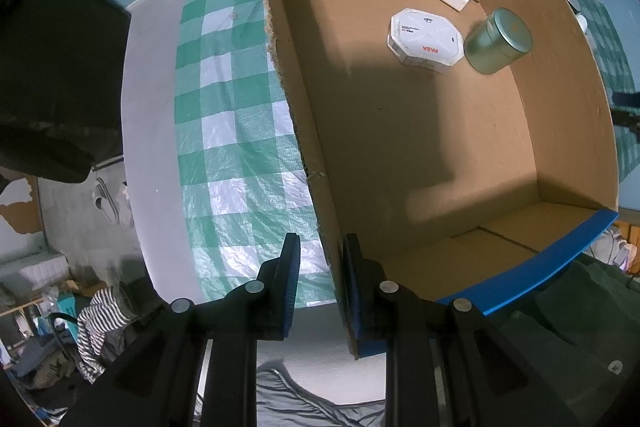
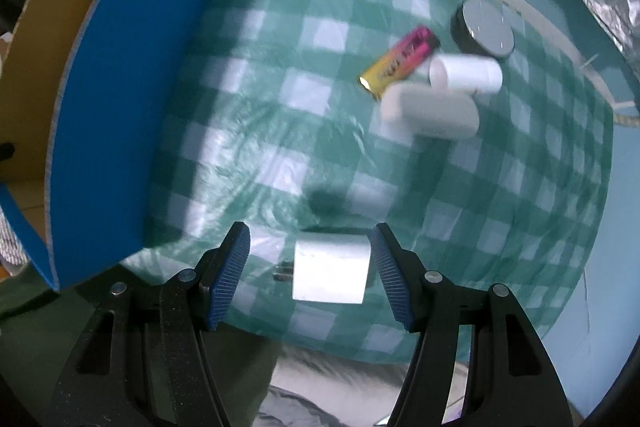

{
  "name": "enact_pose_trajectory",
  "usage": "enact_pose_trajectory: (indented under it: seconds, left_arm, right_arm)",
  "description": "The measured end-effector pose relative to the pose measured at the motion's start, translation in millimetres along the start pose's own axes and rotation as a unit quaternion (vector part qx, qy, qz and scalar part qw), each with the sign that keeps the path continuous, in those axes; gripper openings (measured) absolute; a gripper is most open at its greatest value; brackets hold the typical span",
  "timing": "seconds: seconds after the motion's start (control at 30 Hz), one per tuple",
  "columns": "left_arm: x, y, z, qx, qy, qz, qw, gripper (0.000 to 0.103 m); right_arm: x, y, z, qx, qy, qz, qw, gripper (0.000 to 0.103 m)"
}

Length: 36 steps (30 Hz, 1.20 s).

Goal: Organize rigid objects
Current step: 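Close the right gripper on the white square plug, then carry the white square plug into the box with the right gripper and release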

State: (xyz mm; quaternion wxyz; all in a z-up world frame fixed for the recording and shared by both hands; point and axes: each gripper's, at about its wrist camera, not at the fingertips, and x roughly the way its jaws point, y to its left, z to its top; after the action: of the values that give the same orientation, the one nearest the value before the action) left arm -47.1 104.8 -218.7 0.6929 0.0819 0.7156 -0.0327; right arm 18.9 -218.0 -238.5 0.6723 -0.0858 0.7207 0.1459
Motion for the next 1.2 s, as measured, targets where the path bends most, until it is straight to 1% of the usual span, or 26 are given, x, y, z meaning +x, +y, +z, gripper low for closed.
enact_pose_trajectory:
  seconds: [0.23,0.37,0.67,0.77,0.8,0.83,0.87,0.9,1.03,1.2]
  left_arm:
    - [0,2,0,-0.001,0.000,-0.001,1.0000,0.022]
    - [0,1,0,0.000,0.001,0.000,1.0000,0.022]
    - [0,2,-1,-0.002,0.002,0.001,1.0000,0.022]
    - [2,2,-2,-0.004,0.003,0.001,1.0000,0.022]
    - [2,2,-2,-0.004,0.004,0.002,1.0000,0.022]
    - [2,2,-2,-0.005,0.004,0.002,1.0000,0.022]
    - [2,2,-3,-0.005,0.004,0.003,1.0000,0.022]
    - [2,1,-3,-0.006,0.005,0.002,1.0000,0.022]
    - [3,1,-3,-0.005,0.006,0.003,1.0000,0.022]
    - [3,2,-2,-0.007,0.006,0.002,1.0000,0.022]
  right_arm:
    - [24,-6,-13,0.003,0.015,-0.011,1.000,0.064]
    - [38,-8,-20,0.006,0.026,-0.008,1.000,0.064]
    - [59,-13,-27,0.023,0.033,-0.005,0.999,0.063]
    - [62,-16,-29,0.024,0.028,-0.004,0.999,0.063]
    - [62,-15,-30,0.023,0.028,-0.004,0.999,0.061]
    - [63,-15,-30,0.023,0.027,-0.005,0.999,0.058]
    - [62,-14,-31,0.022,0.022,-0.009,0.999,0.050]
    - [60,-16,-30,0.023,0.021,-0.012,0.999,0.050]
    - [56,-26,-28,0.041,0.026,0.016,0.999,0.050]
    - [40,-30,-25,0.034,0.021,0.015,0.999,0.050]
